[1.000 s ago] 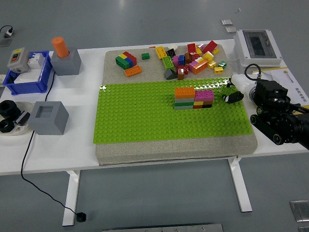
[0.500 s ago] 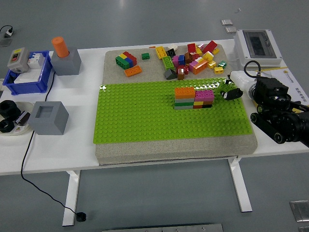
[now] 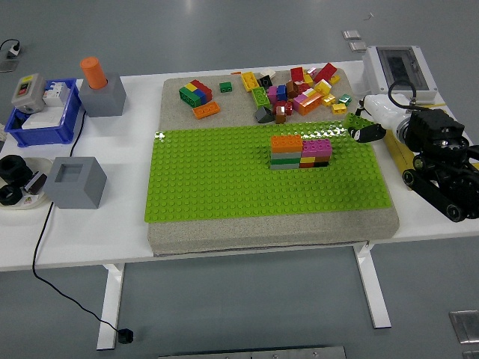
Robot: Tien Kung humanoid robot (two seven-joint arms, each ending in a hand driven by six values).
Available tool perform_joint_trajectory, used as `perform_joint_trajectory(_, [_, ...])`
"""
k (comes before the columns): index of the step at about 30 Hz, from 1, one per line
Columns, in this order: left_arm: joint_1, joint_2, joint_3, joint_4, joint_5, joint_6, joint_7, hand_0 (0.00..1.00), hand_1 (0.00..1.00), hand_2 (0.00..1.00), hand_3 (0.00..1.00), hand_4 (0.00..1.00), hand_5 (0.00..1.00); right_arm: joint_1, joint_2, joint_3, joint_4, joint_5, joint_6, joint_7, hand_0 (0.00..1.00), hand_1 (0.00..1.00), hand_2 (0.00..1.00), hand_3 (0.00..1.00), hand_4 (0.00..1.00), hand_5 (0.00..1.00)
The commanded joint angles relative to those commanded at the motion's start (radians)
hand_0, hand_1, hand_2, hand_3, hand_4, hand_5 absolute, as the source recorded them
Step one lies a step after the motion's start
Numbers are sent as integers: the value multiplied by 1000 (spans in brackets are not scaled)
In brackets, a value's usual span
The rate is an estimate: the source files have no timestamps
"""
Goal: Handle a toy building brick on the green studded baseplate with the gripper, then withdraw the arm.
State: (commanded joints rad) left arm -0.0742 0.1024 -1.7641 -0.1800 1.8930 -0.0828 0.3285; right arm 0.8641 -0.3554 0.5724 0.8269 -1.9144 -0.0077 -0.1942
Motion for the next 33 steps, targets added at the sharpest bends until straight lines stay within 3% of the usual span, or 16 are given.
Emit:
perform_joint_trajectory(6, [7, -5, 4, 0, -11, 2, -2, 808, 825, 799, 548, 579, 360, -39, -29, 6, 140, -31, -5, -14, 815, 810, 816, 528, 583, 365])
perform_joint_trajectory(11, [9, -6, 5, 0, -12, 2, -2, 809, 825, 799, 548, 580, 361, -51, -24, -4, 238, -41, -9, -18, 818, 811, 817, 524, 587, 366])
perform_joint_trajectory(14, [10, -6, 7, 0, -13, 2, -2, 809, 825, 799, 548, 580, 361, -54, -20, -12, 262, -41, -9, -20, 818, 811, 817, 524, 587, 366])
perform_joint_trajectory(33, [8, -2, 9, 0, -11, -2, -6, 809, 827, 800, 551, 581, 375, -57, 3, -53, 249, -30, -9, -13, 820, 814, 818, 518, 607, 380])
